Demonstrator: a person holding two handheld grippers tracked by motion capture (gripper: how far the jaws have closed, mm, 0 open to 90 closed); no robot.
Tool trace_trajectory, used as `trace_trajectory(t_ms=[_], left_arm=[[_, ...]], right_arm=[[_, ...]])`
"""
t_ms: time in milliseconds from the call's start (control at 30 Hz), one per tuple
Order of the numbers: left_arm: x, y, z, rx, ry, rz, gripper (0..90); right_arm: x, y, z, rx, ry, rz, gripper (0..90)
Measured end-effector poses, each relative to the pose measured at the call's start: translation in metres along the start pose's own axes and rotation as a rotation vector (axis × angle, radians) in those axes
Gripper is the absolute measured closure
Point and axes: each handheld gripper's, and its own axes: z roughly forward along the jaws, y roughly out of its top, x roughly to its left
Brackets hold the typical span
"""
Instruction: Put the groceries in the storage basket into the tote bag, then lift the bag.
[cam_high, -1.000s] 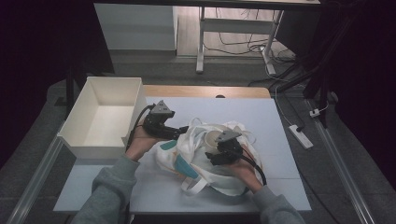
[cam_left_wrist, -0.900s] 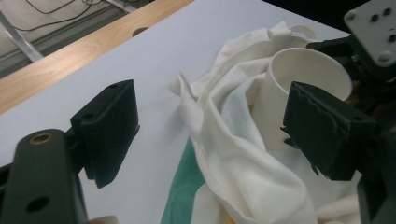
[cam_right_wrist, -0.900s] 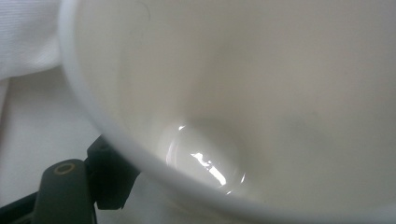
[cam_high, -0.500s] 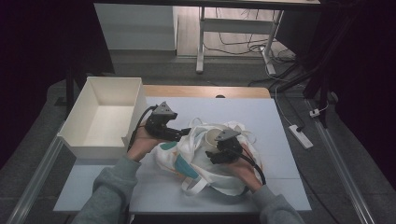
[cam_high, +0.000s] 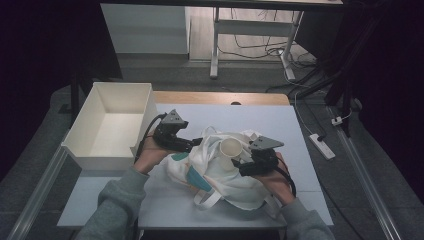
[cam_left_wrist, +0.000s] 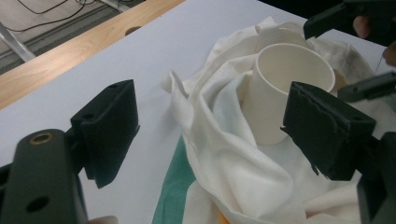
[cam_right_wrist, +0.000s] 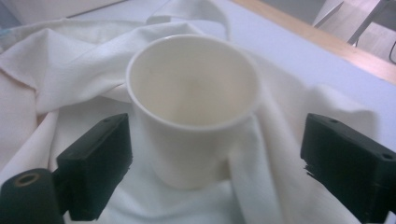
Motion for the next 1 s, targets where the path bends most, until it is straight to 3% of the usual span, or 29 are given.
trace_trajectory(t_ms=[200, 333, 767, 1000], left_arm=[[-0.002, -0.003, -0.003, 0.008, -0.002, 0.006, 18.3], [-0.001, -0.005, -0.006, 0.010, 0.000, 0.002, 18.3], [-0.007, -0.013, -0.012, 0.030, -0.010, 0.010, 18.3], [-0.018, -0.023, -0.005, 0.085, -0.008, 0.043, 18.2]], right_arm=[[-0.018, -0.009, -0.014, -0.015, 0.003, 0.020, 19.8], [-0.026, -0.012, -0.017, -0.016, -0.013, 0.033, 20.7], [-0.032, -0.019, -0.022, 0.023, -0.041, 0.029, 22.6], [-0.034, -0.024, -0.026, 0.034, -0.051, 0.030, 22.9]])
